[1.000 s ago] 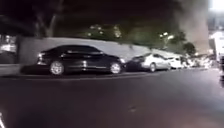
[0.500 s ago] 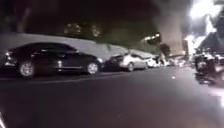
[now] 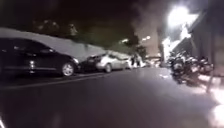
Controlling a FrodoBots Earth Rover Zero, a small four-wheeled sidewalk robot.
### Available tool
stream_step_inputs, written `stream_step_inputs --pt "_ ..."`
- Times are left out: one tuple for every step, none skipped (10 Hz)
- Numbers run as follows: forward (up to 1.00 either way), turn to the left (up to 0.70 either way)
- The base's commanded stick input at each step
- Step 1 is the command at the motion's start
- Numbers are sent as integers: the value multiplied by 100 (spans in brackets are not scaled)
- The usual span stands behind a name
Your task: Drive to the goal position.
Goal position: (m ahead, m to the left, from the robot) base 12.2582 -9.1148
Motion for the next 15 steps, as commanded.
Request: stream_step_inputs --pt "45 0" --pt "45 0" --pt "45 0" --pt "45 0" --pt "45 0" --pt "45 0" --pt "45 0" --pt "45 0" --pt "45 0" --pt "45 0" --pt "45 0" --pt "45 0" --pt "45 0" --pt "45 0" --pt "45 -3"
